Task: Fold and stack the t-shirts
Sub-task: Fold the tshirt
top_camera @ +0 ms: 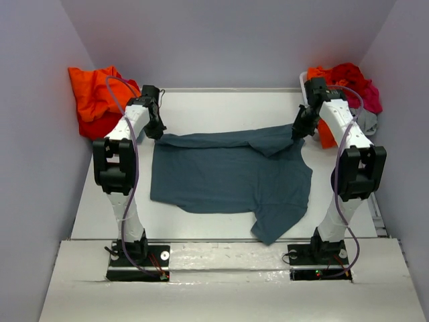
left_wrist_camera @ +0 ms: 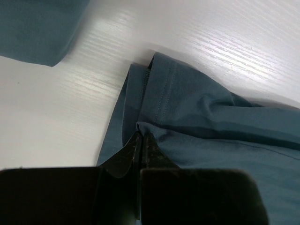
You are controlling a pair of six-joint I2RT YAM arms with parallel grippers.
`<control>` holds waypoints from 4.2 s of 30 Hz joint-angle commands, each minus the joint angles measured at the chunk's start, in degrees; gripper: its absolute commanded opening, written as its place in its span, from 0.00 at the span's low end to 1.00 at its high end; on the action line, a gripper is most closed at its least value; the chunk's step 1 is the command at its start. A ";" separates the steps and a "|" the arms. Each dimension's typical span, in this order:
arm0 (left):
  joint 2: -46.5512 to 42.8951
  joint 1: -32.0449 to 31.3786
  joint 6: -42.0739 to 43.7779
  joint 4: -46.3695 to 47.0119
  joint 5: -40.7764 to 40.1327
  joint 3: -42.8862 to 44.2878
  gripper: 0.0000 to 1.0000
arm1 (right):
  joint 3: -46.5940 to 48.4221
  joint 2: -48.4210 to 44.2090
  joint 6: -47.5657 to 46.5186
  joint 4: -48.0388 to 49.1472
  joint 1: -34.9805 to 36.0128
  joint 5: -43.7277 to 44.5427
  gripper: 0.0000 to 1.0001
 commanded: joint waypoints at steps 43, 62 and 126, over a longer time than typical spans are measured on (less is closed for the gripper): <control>-4.81 1.83 -0.73 0.85 3.58 -3.75 0.58 | -10.03 1.39 -7.68 1.90 -7.84 -7.62 0.36; 2.40 0.77 -0.29 -1.61 3.85 7.77 0.39 | 3.86 8.07 -6.01 1.55 -1.51 -10.35 0.35; -5.78 -4.24 0.15 -1.34 2.09 -7.45 0.18 | 1.05 16.16 -4.25 6.12 7.54 -13.42 0.34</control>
